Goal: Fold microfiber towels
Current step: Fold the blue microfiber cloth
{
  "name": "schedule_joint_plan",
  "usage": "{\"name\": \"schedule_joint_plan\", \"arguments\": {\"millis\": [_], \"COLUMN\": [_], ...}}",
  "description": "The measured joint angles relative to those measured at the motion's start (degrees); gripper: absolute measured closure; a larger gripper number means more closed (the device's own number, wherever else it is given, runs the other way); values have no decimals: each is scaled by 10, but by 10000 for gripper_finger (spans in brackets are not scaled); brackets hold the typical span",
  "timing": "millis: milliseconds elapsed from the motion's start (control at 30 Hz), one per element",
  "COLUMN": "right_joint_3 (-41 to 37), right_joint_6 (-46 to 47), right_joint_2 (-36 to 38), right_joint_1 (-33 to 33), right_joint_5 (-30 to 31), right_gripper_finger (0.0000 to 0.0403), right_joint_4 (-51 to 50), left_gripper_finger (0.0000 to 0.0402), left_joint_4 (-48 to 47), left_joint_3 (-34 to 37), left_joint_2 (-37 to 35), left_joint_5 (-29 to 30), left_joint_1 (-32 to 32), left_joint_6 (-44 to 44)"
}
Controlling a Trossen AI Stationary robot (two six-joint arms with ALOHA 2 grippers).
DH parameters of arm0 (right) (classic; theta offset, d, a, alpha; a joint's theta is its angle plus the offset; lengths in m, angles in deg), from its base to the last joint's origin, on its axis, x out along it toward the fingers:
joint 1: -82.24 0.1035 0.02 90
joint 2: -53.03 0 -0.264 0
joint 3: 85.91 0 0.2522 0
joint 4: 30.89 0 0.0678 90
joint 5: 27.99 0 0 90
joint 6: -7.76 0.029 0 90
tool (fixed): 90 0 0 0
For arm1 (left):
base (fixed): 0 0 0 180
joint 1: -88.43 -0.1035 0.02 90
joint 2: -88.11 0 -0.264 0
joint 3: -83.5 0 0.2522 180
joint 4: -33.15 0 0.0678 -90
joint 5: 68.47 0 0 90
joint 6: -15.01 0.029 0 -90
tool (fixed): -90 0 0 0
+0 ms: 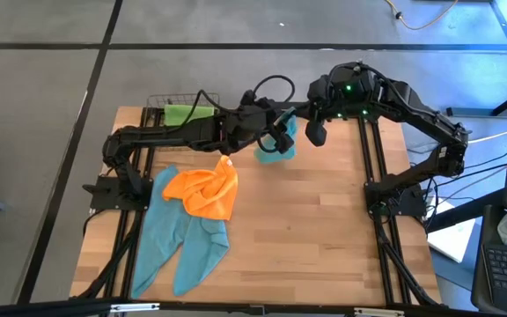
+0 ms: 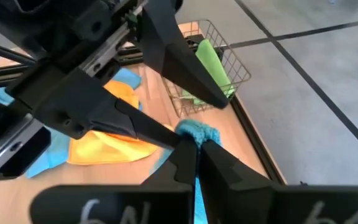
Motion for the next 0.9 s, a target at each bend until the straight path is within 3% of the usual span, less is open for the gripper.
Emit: {"name": "schedule_joint_plan", "arguments": {"millis": [233,667,900], "right_joint_3": [0,0,0], "right_joint_6": [-3,-34,-32], "right_joint_2": [0,6,6], "right_joint_1": [0,0,-13], "right_joint_5": [1,-11,-11], "right_gripper_finger": [391,391,391], "right_joint_4": [-37,-36,-36], "left_gripper_finger": [238,238,238], "left_joint_4": [-18,-51,26], "left_joint_3": [0,0,1], "left_joint_2": [-1,-6,-11], "left_joint_5": [47,37,19], "left_joint_1": [5,1,15], "left_joint_6": [23,7,-28]}}
